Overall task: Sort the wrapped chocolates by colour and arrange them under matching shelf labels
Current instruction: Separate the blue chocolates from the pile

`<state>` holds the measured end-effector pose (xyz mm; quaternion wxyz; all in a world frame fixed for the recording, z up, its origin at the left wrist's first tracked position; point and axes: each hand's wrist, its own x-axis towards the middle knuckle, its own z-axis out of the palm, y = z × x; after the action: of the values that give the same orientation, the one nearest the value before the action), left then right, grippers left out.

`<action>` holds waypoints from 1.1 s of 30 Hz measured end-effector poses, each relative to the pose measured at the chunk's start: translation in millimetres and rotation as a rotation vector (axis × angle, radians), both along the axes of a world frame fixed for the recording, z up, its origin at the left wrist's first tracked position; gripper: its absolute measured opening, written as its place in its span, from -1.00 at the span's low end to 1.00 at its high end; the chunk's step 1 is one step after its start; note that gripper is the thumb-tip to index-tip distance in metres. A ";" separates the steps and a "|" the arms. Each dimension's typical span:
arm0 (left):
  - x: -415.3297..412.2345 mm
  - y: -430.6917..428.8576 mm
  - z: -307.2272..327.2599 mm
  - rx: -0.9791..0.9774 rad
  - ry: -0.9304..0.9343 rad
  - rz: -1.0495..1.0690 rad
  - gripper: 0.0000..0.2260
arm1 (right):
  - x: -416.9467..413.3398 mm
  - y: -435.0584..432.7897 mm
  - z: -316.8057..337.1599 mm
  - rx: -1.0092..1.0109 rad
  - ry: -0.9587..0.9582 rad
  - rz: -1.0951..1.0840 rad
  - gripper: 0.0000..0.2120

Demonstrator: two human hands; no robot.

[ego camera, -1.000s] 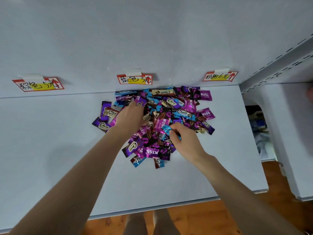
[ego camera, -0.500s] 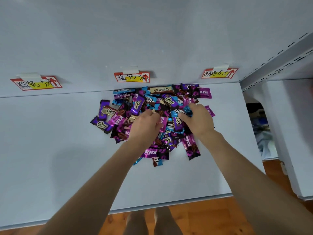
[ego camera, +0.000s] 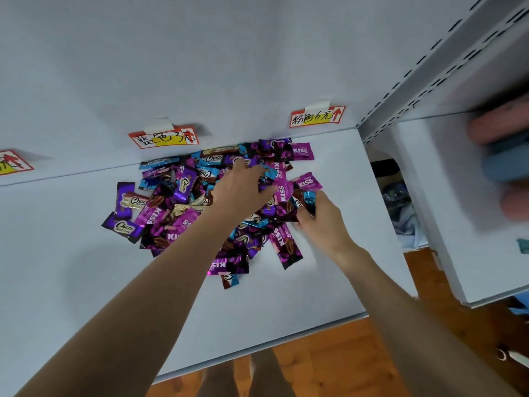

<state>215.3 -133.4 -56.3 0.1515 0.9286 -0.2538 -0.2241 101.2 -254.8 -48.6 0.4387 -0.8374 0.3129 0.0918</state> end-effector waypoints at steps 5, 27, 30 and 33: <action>1.2 -19.7 2.8 0.031 -0.118 0.083 -0.62 | -3.1 -5.6 -4.1 0.012 -0.003 -0.029 -0.92; -44.7 87.0 32.5 -0.496 0.046 0.603 -0.72 | 32.7 58.6 -1.3 -0.353 0.046 0.549 -0.74; -55.9 88.5 25.5 -0.412 0.118 0.523 -0.86 | 35.6 62.4 -2.3 -0.395 0.126 0.534 -0.74; -60.8 83.0 17.6 -0.325 0.138 0.429 -0.92 | 33.5 57.3 0.7 -0.353 0.137 0.473 -0.81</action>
<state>154.5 -50.4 -38.6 0.3594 0.9073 -0.0730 -0.2058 134.7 -197.6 -47.9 0.2308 -0.9422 0.1490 0.1918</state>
